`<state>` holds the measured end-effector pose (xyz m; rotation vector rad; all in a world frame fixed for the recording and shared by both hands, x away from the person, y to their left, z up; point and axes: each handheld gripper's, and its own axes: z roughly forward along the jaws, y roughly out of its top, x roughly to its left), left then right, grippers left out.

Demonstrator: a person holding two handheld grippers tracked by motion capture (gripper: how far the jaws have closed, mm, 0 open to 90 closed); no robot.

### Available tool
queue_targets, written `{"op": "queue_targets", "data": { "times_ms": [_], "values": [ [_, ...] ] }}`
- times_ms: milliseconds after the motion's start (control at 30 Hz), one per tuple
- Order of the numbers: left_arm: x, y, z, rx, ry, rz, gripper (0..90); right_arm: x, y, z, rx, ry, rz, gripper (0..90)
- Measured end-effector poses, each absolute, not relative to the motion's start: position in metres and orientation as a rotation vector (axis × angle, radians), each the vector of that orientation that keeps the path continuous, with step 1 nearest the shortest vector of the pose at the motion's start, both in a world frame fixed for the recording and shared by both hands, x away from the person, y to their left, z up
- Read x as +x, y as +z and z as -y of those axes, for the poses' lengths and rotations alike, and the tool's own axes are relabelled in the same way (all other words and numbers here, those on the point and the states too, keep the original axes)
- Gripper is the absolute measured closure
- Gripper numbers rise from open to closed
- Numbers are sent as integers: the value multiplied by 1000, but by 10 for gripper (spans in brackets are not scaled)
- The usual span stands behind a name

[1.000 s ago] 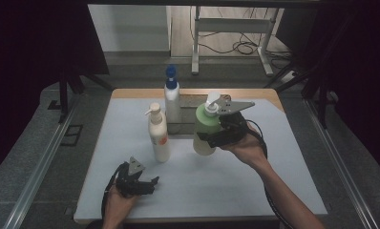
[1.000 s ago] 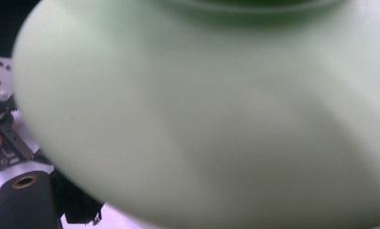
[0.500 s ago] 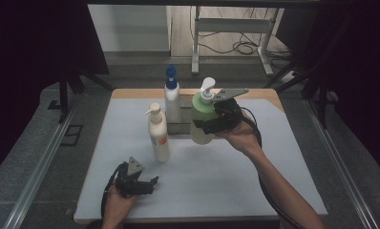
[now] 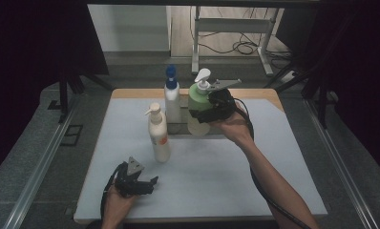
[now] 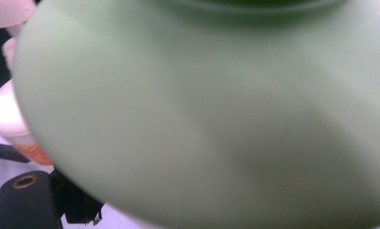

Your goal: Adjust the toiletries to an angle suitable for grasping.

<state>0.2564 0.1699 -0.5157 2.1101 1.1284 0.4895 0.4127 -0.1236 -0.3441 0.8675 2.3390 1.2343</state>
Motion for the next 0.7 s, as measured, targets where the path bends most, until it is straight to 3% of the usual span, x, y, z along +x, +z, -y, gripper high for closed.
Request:
{"op": "queue_targets", "data": {
  "times_ms": [700],
  "values": [
    [256,-515,-171,2102,489,-1132,116,443,-342,108,932,1205,-2296,120]
  ]
}}
